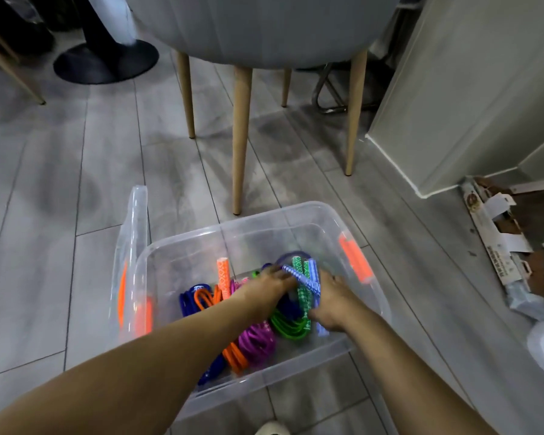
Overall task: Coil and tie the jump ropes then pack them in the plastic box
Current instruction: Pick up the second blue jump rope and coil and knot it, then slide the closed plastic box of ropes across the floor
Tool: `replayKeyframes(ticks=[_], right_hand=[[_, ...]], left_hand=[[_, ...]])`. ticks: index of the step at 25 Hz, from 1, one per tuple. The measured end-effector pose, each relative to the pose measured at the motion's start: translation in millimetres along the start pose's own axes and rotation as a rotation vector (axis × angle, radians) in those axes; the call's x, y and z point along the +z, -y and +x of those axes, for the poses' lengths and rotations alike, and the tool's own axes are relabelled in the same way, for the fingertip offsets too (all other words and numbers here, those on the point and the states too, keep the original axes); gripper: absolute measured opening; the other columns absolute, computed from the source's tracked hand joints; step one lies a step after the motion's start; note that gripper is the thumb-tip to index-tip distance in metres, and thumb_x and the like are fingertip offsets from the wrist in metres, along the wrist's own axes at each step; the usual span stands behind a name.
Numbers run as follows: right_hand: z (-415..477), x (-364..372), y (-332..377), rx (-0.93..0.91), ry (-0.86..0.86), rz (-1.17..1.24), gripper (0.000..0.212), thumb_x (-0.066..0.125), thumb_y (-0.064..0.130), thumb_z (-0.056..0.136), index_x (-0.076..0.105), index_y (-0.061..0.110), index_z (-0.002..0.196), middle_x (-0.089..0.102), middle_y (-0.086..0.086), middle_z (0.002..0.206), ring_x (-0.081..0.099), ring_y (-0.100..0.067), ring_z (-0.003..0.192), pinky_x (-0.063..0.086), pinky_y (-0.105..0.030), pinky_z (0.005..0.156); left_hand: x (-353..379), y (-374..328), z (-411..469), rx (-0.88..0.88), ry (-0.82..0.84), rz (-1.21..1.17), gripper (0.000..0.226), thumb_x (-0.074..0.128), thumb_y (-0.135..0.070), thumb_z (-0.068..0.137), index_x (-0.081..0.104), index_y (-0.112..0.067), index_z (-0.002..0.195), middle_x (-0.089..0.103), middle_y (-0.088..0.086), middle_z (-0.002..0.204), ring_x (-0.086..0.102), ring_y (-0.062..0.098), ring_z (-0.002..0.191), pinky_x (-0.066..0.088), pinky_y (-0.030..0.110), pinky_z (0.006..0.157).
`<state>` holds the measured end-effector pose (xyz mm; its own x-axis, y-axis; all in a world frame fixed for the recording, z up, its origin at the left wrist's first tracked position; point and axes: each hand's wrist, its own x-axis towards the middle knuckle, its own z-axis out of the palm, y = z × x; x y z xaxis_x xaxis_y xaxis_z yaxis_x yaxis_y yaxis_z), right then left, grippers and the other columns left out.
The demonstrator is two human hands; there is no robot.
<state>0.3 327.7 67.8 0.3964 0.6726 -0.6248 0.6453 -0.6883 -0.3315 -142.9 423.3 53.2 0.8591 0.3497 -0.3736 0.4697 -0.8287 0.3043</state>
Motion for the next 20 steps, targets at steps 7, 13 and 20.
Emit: replayKeyframes(ticks=[7, 13, 20], right_hand=[[-26.7, 7.4, 1.3, -0.151, -0.17, 0.024, 0.053, 0.059, 0.021, 0.092, 0.046, 0.018, 0.144, 0.052, -0.008, 0.139, 0.054, -0.029, 0.124, 0.047, -0.039, 0.101], [-72.3, 8.8, -5.1, -0.304, -0.334, -0.167, 0.052, 0.055, 0.017, 0.091, 0.049, 0.02, 0.142, 0.059, -0.005, 0.132, 0.057, -0.028, 0.118, 0.048, -0.04, 0.096], [-108.9, 20.3, -19.9, -0.242, -0.541, -0.383, 0.029, 0.056, 0.033, 0.089, 0.068, 0.02, 0.111, 0.067, -0.004, 0.109, 0.063, -0.029, 0.099, 0.044, -0.041, 0.086]], left_hand=[[-7.3, -17.0, -26.4, -0.106, -0.055, 0.029, 0.06, 0.055, -0.014, 0.094, 0.035, -0.025, 0.149, 0.038, 0.004, 0.152, 0.037, 0.031, 0.137, 0.037, 0.047, 0.111], [-34.1, -11.5, -97.5, -0.303, -0.428, 0.085, 0.05, 0.054, -0.024, 0.095, 0.04, -0.026, 0.143, 0.044, 0.002, 0.146, 0.039, 0.026, 0.134, 0.031, 0.041, 0.112], [-27.9, 35.1, -178.6, -0.865, -0.522, -0.106, 0.061, 0.047, -0.025, 0.099, 0.021, -0.014, 0.153, 0.031, 0.019, 0.154, 0.037, 0.04, 0.137, 0.034, 0.049, 0.111]])
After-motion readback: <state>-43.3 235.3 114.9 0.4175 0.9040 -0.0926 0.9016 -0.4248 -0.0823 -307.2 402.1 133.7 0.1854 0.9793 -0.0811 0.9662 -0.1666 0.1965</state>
